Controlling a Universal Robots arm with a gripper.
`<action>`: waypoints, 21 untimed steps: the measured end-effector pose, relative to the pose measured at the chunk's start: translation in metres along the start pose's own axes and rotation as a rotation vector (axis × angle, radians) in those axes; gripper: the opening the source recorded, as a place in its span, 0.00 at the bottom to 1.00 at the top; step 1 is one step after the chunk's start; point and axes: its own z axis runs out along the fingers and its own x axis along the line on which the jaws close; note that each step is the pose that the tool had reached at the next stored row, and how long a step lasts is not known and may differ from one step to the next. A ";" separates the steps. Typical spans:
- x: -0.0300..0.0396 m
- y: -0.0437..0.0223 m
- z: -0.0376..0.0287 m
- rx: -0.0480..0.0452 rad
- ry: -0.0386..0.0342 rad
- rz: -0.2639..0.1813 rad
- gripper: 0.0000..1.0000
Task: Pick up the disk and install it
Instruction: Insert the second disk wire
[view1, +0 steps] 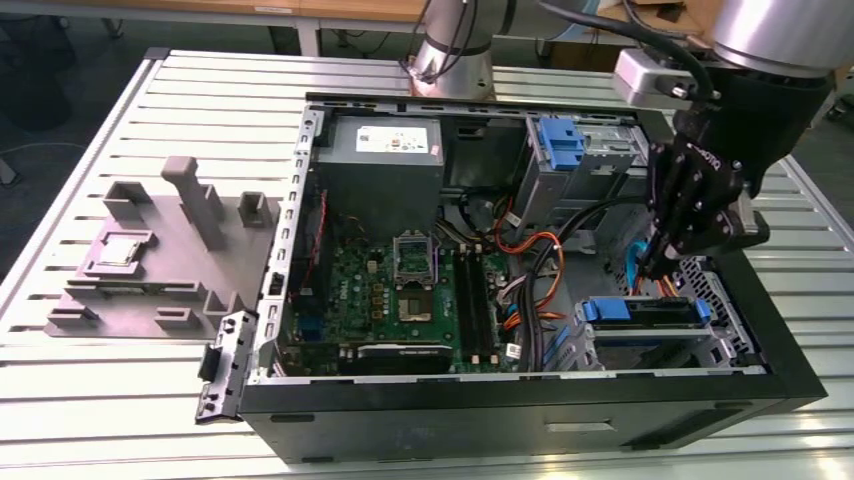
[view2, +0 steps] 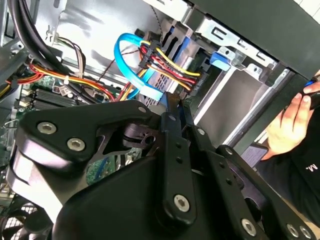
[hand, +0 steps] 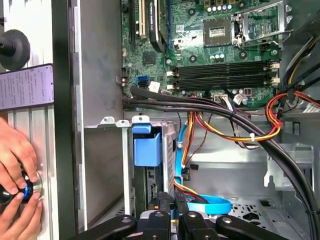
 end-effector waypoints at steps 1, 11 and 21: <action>0.0001 0.0008 0.0005 0.0055 -0.0036 0.001 0.16; 0.0098 0.0055 0.0067 0.0311 -0.0381 0.005 0.16; 0.0189 0.0134 0.0121 0.0637 -0.0495 0.010 0.16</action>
